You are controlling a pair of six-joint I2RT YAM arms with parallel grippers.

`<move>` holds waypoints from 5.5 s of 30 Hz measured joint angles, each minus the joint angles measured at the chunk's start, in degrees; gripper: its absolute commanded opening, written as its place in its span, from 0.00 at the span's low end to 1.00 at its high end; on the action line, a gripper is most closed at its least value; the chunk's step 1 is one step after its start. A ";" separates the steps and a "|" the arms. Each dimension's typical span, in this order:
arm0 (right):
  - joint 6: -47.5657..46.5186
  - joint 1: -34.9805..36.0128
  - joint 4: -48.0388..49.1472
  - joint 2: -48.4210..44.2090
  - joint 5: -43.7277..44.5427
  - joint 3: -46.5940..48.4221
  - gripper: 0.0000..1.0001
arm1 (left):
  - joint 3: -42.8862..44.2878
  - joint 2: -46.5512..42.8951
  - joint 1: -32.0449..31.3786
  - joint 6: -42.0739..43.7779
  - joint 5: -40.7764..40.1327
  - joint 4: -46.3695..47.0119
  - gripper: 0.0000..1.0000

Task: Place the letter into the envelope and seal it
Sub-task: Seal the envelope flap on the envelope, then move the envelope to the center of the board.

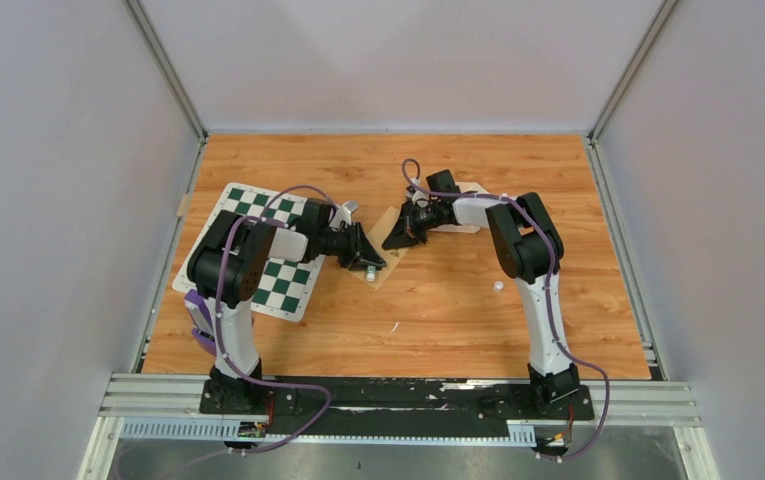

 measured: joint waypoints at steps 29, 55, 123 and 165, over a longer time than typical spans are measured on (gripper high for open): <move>0.39 -1.07 4.76 -2.40 1.31 -4.28 0.00 | -0.11 -0.04 -0.02 -0.07 -0.11 0.07 0.00; 2.62 0.20 4.37 -2.47 1.51 -4.35 0.00 | -0.11 -0.04 -0.02 -0.09 -0.11 0.07 0.00; -29.94 -30.58 -22.93 -5.11 14.34 11.10 0.18 | 23.91 -14.34 7.58 25.16 -7.76 -31.93 0.00; -20.26 -26.82 -20.76 -35.74 3.43 -27.17 0.00 | 17.88 -16.48 7.58 20.09 -7.89 -27.87 0.00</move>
